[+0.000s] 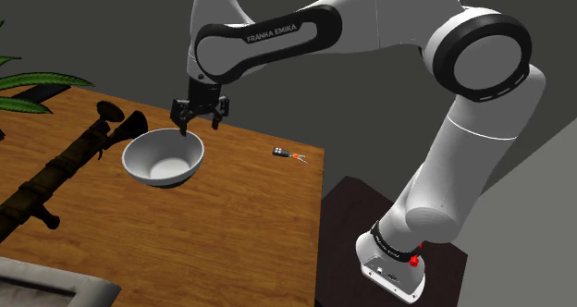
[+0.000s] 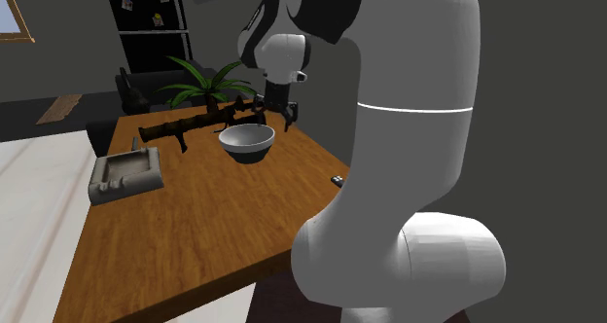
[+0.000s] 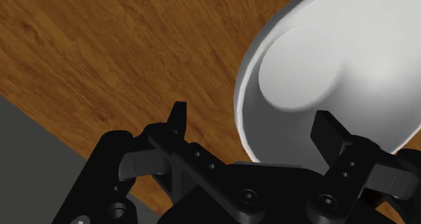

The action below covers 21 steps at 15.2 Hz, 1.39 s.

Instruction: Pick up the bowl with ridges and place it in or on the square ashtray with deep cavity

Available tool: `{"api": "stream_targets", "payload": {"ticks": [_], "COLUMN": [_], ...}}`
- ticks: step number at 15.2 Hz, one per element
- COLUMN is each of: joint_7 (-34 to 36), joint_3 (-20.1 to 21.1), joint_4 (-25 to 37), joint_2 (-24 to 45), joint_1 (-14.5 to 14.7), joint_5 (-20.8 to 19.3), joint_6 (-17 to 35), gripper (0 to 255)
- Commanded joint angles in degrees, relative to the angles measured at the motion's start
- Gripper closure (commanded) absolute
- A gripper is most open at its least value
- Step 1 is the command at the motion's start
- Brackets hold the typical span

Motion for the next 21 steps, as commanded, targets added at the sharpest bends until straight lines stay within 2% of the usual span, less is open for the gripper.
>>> {"api": "stream_targets", "payload": {"ticks": [1, 5, 13, 14, 21], "joint_7": [0.1, 0.5, 0.5, 0.5, 0.4], "joint_3": [0.0, 0.1, 0.1, 0.1, 0.1], "joint_4": [-0.3, -1.6, -1.6, -1.6, -1.6], "joint_2": [0.9, 2.7, 2.7, 2.7, 2.7], "joint_1": [0.2, 0.6, 0.6, 0.6, 0.6], "joint_5": [-0.2, -0.7, -0.7, -0.7, -0.7], "joint_6": [1.2, 4.3, 4.3, 4.3, 4.3], "gripper": [0, 0, 0, 255, 255]}}
